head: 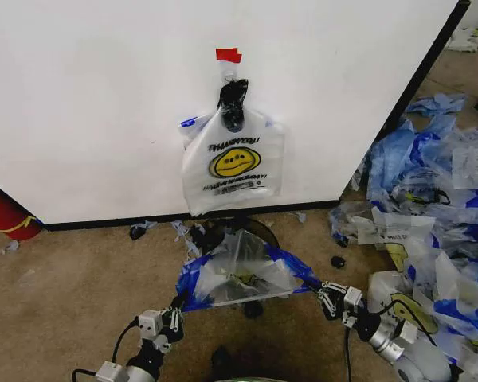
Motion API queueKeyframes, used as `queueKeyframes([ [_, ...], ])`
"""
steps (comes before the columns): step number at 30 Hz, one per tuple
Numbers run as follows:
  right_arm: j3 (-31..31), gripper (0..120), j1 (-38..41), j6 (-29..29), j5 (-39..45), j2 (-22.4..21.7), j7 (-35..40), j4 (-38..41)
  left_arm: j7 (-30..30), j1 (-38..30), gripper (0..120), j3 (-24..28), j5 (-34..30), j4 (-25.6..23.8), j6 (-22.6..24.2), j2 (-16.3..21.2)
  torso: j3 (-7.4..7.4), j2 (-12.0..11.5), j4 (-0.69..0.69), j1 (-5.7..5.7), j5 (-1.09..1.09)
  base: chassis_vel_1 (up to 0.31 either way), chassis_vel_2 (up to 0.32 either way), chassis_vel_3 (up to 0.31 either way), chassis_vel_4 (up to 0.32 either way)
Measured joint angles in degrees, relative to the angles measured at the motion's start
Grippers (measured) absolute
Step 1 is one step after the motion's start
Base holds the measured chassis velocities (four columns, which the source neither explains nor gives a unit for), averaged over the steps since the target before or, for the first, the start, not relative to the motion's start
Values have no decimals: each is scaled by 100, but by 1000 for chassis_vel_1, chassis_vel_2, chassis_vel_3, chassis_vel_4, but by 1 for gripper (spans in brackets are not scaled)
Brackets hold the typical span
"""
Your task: Pick up the garbage bag from the wall and place it over the trash bin.
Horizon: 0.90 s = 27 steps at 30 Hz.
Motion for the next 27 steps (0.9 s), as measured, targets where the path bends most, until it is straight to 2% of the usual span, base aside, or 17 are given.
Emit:
queueKeyframes([
  [27,-515,0,667,-37,-86,312,579,-652,-118,-877,0,389,-136,729,-57,-214,0,-2,-1,0,0,0,0,0,0],
])
